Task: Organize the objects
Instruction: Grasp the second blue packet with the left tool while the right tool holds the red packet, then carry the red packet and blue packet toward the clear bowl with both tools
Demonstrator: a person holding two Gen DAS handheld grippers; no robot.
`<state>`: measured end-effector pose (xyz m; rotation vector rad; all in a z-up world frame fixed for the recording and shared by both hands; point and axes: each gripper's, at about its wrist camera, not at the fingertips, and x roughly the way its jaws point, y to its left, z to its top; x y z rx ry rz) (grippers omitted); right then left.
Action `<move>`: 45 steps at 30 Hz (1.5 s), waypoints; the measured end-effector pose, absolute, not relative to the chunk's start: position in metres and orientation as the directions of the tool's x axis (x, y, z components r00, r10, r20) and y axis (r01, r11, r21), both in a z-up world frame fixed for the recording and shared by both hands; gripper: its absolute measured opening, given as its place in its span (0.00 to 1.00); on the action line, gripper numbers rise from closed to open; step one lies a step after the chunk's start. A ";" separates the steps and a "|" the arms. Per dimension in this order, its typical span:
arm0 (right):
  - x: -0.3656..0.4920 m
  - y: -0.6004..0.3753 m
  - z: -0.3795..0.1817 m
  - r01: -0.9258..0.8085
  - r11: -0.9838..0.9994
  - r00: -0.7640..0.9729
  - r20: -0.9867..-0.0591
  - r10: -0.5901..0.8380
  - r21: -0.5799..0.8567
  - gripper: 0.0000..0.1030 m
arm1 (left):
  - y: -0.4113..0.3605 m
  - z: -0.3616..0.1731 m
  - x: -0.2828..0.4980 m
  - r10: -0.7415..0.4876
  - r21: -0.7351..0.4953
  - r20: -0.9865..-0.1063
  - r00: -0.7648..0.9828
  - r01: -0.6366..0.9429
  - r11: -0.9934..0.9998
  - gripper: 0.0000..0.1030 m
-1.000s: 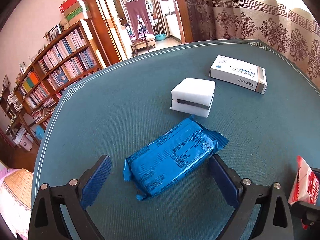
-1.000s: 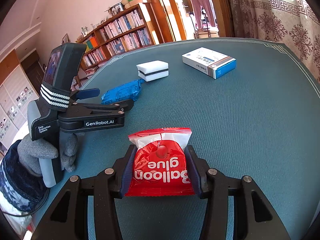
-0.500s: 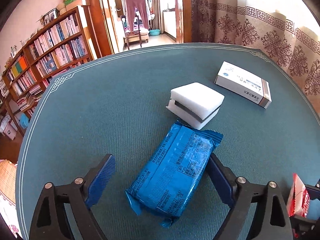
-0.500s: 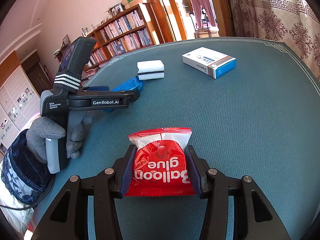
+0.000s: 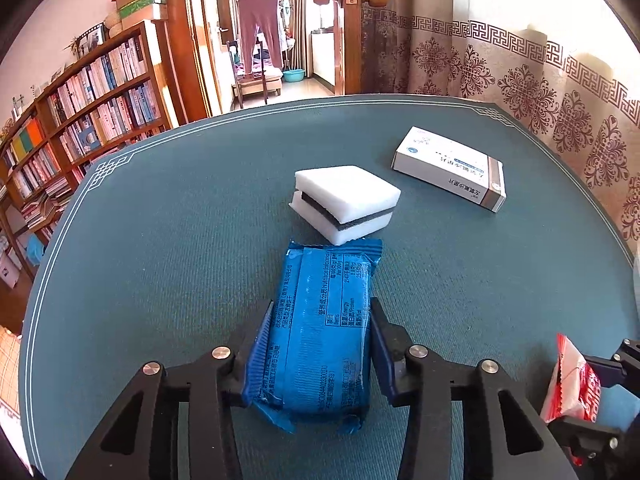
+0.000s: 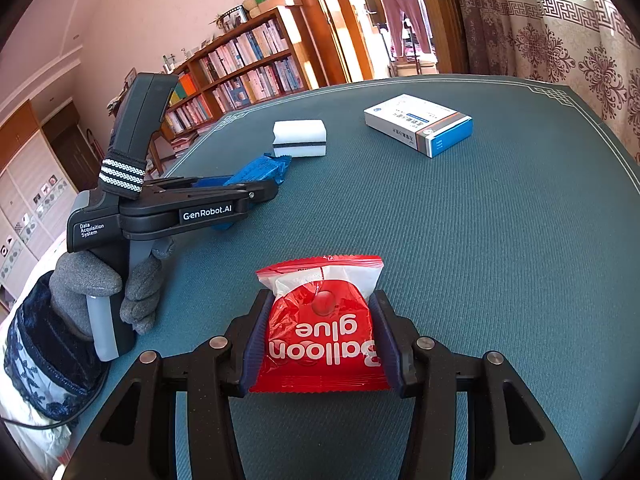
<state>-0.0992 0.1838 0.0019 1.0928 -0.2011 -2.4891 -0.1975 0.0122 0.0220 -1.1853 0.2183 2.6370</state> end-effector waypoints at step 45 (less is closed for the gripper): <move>-0.020 0.256 0.041 0.205 -0.936 -0.702 -0.623 -0.344 0.286 0.48 | 0.067 0.034 -0.083 0.262 -0.062 -0.720 -0.642 -0.317 -0.946 0.42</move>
